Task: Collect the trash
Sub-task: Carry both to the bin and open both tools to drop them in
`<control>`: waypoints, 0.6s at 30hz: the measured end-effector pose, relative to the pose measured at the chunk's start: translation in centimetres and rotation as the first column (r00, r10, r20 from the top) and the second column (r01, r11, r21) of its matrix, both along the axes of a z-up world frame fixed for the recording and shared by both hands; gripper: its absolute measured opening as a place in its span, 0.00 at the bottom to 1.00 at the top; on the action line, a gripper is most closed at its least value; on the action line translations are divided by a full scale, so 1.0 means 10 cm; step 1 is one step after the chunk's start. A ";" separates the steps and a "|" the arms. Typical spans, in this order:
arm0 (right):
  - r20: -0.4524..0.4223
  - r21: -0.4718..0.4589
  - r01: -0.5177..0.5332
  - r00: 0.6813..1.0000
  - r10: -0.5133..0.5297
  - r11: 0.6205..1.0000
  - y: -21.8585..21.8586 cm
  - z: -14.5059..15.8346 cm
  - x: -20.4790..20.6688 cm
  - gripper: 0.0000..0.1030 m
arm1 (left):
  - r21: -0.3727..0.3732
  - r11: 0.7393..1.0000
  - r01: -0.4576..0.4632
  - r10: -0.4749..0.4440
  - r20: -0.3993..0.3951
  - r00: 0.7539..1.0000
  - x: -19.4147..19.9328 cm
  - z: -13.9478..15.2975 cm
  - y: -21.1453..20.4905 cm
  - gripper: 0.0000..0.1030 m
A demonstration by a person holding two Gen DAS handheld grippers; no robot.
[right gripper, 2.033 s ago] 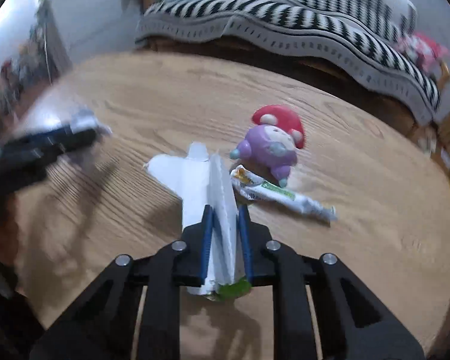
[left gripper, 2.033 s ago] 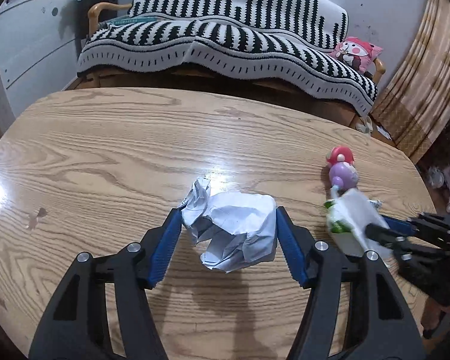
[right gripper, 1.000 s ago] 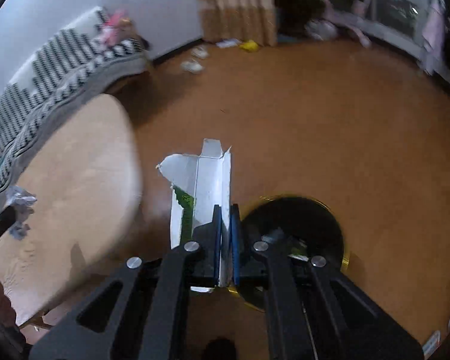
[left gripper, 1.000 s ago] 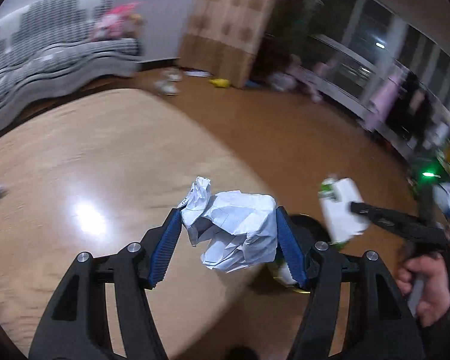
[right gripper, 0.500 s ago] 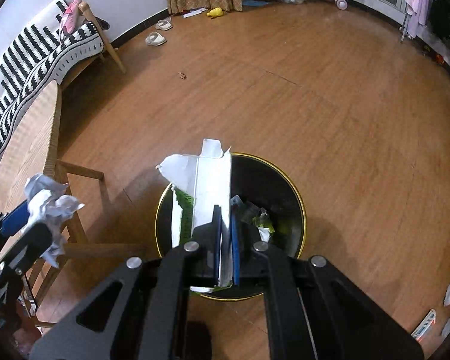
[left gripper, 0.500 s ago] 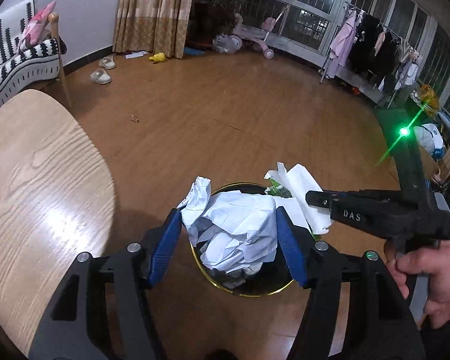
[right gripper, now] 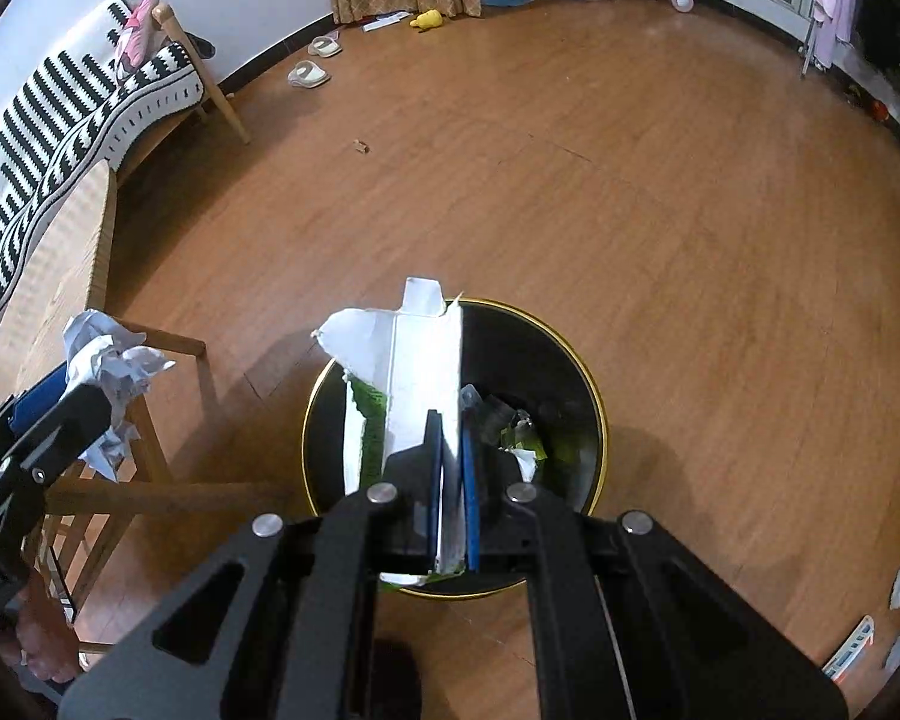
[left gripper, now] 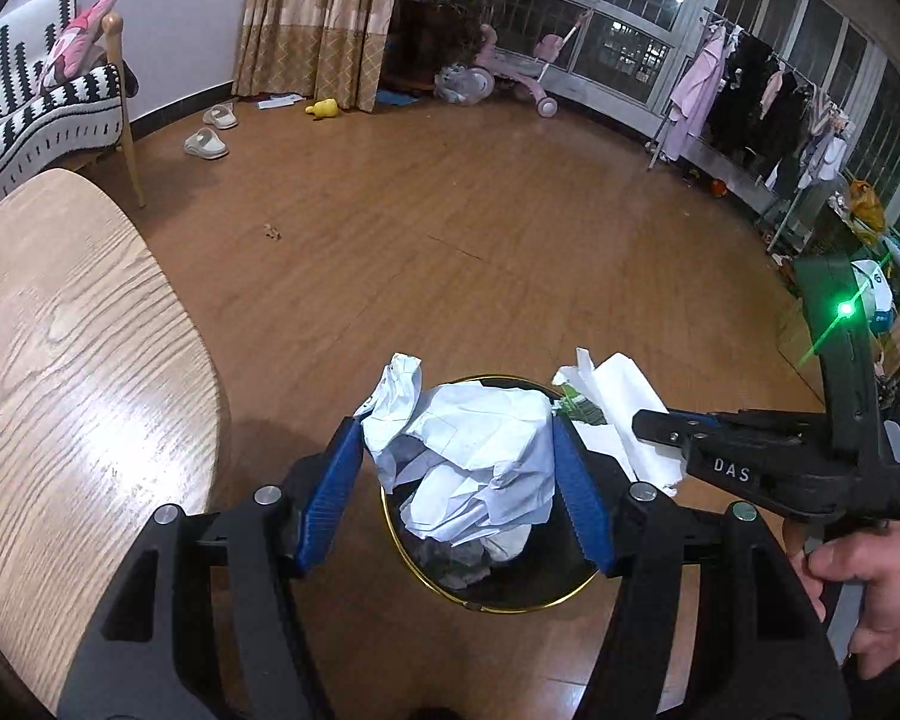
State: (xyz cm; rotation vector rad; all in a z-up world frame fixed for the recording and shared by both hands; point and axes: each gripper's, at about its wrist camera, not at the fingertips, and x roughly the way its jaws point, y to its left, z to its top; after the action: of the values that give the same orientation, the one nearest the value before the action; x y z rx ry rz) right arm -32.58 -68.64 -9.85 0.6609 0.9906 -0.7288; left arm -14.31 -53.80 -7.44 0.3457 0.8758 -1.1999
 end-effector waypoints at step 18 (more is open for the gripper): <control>0.063 -0.036 0.062 0.996 -0.060 0.997 -0.04 0.15 -0.13 0.59 | 0.013 1.000 0.020 -0.019 -0.029 0.999 -0.15 -0.11 -0.21 0.61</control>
State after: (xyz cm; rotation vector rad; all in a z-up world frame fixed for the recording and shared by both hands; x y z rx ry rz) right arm -33.85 -69.03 -8.38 0.6794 0.9012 -0.7742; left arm -15.77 -55.94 -8.57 0.3496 0.9079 -1.2201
